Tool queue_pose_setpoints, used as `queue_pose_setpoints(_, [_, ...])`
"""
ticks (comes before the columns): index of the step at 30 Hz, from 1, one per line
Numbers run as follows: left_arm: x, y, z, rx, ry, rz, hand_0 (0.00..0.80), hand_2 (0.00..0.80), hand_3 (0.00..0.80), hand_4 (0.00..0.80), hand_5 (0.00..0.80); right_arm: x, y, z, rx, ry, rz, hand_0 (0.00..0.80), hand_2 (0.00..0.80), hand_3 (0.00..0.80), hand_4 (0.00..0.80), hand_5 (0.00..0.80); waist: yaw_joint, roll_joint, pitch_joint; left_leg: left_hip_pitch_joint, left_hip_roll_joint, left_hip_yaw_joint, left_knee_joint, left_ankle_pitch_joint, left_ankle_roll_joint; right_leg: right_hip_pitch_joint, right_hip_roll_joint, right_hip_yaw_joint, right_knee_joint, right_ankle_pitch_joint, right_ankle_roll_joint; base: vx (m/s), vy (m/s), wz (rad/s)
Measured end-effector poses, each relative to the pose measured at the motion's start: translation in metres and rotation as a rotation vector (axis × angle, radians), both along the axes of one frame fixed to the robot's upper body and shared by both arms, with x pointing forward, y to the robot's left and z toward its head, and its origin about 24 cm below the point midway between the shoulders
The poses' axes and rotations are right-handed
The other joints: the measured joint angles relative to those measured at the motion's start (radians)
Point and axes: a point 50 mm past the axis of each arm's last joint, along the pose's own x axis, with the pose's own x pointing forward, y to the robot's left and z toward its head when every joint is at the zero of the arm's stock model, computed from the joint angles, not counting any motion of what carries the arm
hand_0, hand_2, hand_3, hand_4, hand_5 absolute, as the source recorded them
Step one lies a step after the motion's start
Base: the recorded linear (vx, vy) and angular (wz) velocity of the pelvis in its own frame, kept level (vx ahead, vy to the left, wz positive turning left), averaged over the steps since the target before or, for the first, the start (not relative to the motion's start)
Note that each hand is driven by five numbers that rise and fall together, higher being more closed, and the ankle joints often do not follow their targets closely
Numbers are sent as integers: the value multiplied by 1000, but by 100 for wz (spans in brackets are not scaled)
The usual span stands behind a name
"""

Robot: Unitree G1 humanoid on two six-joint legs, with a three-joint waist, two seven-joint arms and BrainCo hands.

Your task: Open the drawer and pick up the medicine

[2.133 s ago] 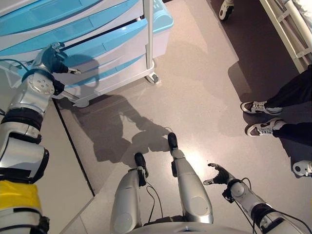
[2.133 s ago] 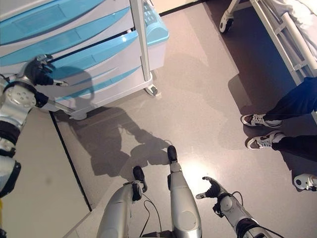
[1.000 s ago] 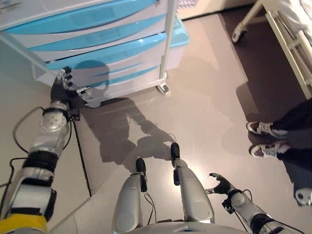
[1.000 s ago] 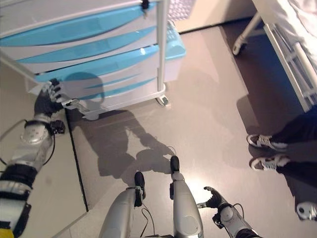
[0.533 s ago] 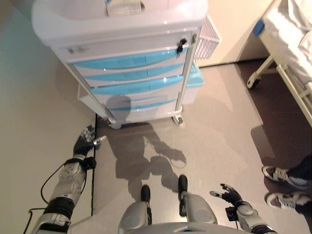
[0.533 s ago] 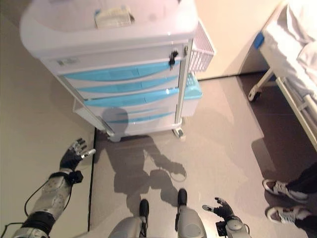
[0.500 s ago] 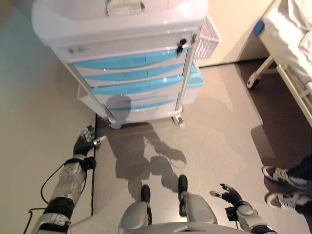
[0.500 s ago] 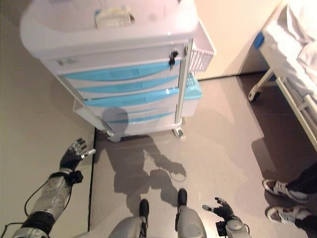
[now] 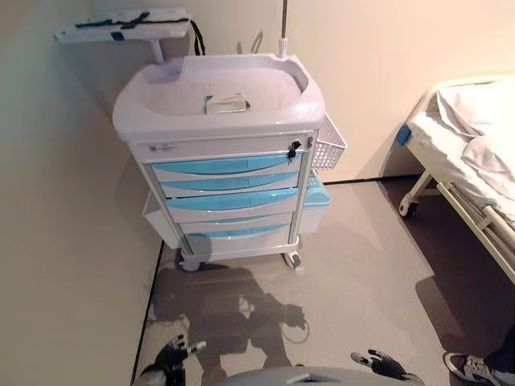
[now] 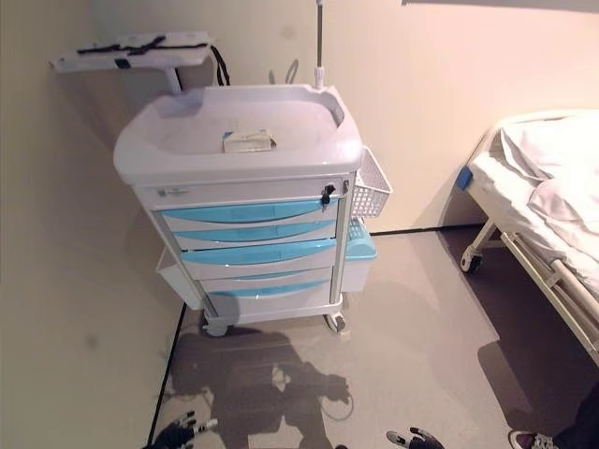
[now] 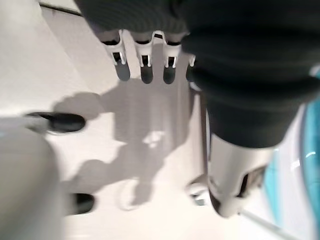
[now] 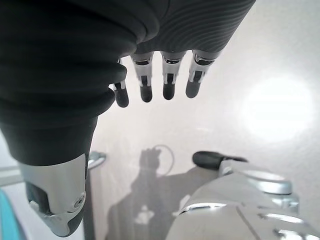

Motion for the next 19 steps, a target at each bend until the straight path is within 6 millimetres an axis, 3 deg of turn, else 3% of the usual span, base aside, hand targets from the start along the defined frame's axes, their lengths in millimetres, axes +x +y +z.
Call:
queue_pose_setpoints(5, [-11,-7,-3,-23,33,2,0,0,0,0,0,-4,1,-1,9,10,-16,0,0,0,0,0,11,2,-12,-1,4,0,-5,0,0,-2,4,0,-1,0,0,0,0,0])
queue_pose_setpoints(10, [-10,-18,-6,-48,38,-35,0,0,0,0,0,-7,11,-4,34,18,-20,0,0,0,0,0,23,6,-25,-1,4,0,-5,0,-1,-2,4,1,-2,0,0,0,0,0])
queue_pose_setpoints(19, [-10,-18,-6,-48,37,-36,0,0,0,0,0,-8,19,-6,53,26,7,0,0,0,0,0,23,1,-29,16,3,1,-12,0,-1,12,3,1,-2,-1,-1,0,0,0])
